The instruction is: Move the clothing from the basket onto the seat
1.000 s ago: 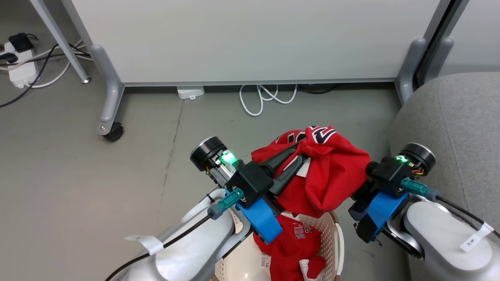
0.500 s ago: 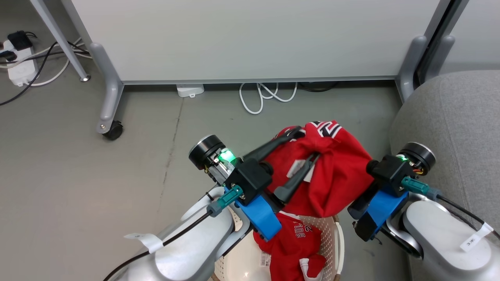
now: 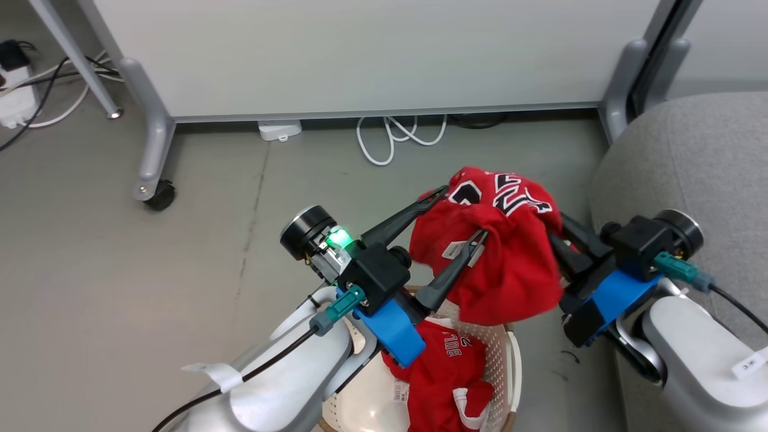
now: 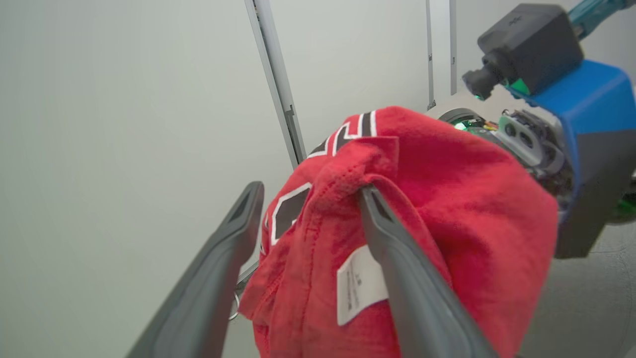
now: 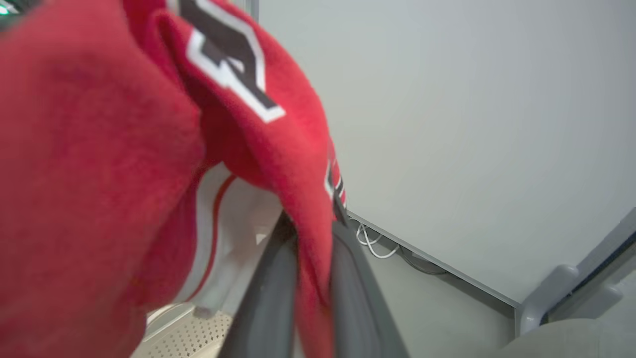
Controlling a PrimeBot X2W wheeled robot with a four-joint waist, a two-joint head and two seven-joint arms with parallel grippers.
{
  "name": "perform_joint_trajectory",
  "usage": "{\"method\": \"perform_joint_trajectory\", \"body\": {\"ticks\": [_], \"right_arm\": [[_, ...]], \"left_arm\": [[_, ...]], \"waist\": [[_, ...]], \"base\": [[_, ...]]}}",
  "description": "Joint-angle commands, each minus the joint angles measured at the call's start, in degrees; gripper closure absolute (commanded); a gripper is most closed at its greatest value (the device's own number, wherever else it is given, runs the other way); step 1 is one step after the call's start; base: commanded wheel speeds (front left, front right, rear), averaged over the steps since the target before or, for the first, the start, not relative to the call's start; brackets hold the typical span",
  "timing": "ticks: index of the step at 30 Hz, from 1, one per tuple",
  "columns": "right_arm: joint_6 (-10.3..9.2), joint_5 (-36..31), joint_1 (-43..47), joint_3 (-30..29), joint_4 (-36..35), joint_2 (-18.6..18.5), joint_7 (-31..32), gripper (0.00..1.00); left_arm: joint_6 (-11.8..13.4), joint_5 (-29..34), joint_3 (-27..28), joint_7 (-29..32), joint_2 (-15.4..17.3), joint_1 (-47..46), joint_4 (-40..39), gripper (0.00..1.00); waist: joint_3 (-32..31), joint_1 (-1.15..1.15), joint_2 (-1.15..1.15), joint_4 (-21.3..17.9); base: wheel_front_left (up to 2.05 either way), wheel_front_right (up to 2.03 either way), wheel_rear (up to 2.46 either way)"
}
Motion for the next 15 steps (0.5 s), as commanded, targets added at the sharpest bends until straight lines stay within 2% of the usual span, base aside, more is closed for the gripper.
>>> {"method": "perform_joint_trajectory", "body": {"ticks": [1,6,15], "right_arm": [[0.02,-0.12,0.93,-1.02,0.02,0.33,-0.2,1.0],[0.03,-1.21,3.45,-6.92,-0.74,1.57,-0.2,1.0],[0.03,-3.14,9.05,-17.36,-3.02,4.53,-0.2,1.0]], "left_arm": [[0.38,0.18,0.31,-0.27,0.42,0.66,-0.17,0.0],[0.94,0.25,0.84,-0.3,1.83,2.1,-0.75,0.0],[1.43,0.63,1.33,-0.35,2.47,3.71,-2.49,0.0]], "waist": [[0.37,0.0,0.0,-0.73],[1.15,0.0,0.0,-2.8],[2.02,0.0,0.0,-6.76]], "base": [[0.0,0.0,0.0],[0.0,0.0,0.0],[0.0,0.0,0.0]]}}
